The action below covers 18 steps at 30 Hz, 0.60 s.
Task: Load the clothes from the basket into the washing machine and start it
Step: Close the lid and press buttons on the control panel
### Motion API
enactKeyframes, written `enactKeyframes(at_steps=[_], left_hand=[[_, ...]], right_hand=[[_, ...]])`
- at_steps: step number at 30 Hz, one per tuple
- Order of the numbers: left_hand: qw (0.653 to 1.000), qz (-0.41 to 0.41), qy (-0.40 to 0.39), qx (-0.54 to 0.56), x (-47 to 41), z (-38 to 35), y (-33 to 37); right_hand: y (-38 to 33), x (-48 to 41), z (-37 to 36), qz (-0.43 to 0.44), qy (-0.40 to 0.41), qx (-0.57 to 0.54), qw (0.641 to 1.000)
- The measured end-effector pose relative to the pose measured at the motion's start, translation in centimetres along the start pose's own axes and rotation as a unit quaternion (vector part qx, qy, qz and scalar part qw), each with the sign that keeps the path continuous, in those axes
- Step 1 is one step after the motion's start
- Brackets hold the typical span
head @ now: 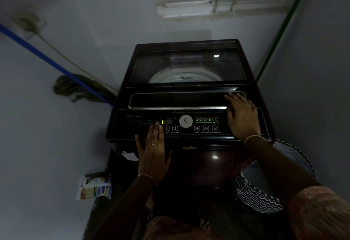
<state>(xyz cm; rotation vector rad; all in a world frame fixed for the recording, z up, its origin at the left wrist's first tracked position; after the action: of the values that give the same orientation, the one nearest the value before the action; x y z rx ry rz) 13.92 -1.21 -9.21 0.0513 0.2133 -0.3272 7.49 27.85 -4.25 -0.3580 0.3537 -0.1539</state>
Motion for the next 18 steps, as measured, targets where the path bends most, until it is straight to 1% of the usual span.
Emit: enactKeyframes(at_steps=[4,8,18], left_hand=[[1.0,0.0,-0.011,-0.008,0.3,-0.3,-0.3],[1.0,0.019,-0.002,0.016,0.9,-0.4,-1.0],[1.0,0.016,-0.011,0.023,1.0,0.1,-1.0]], right_hand=[[0.0,0.0,0.0,0.0,0.002,0.0,1.0],[0.1,-0.1,-0.1,0.006,0.005,0.003,1.0],[0.1,-0.1,-0.1,0.004,0.0,0.006,1.0]])
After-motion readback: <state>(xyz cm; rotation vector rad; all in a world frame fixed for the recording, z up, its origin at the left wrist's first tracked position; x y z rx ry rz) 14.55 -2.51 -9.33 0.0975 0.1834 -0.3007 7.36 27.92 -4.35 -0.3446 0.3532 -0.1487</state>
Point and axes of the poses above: each hand's wrist, its own x-axis away from the middle knuckle, its own z-axis out of the back of the hand, y = z × x, the point moved 4 cm from there along -x, towards the middle knuckle, and after that the axes turned 7 degrees about -z, right-handed, at the moved point
